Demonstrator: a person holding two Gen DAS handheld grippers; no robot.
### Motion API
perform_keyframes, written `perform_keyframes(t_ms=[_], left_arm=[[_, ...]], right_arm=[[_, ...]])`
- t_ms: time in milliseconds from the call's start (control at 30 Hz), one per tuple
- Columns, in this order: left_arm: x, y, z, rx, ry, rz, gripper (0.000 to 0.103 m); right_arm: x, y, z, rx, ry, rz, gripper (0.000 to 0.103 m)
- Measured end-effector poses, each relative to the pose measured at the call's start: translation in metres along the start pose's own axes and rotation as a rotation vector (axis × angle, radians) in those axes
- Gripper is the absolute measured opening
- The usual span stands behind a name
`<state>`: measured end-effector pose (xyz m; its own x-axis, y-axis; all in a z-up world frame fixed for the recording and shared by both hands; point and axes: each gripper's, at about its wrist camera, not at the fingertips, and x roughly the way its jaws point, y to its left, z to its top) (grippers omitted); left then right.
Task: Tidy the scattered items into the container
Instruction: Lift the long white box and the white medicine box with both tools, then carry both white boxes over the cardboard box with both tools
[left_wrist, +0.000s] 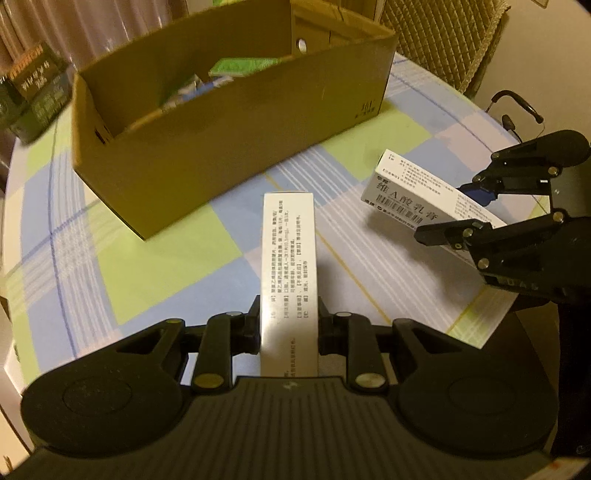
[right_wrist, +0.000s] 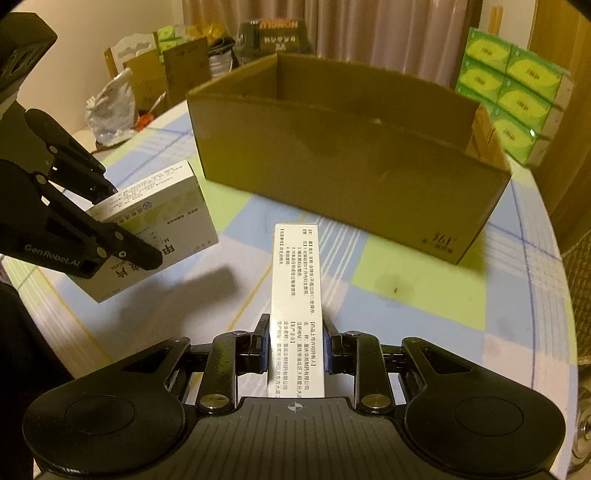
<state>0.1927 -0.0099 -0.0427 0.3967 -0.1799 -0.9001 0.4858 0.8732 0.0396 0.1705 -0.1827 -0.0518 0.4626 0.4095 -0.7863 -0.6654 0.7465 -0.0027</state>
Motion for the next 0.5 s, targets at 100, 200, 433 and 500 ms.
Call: perform_keyframes(t_ms=[100,200,433,500], left_arm=[[-0.014,0.0,0.006,0.015,-0.022,0.014,0.02],[-0.027,0.0,0.014,0.026,-0.047,0.028,0.02],[-0.054,0.005,0.046,0.041,-0.113,0.049,0.02],[-0.062,0.008,0.057,0.036,-0.135,0.052,0.02]], right_arm=[[-0.011,-0.001,0.009,0.005,-0.029,-0.007,0.023],[-0.022,-0.007,0.02,0.026,-0.059,-0.005,0.023],[-0.047,-0.017,0.057,0.03,-0.142,-0.035,0.023],[-0.051,-0.021,0.067,0.027,-0.161,-0.044,0.023]])
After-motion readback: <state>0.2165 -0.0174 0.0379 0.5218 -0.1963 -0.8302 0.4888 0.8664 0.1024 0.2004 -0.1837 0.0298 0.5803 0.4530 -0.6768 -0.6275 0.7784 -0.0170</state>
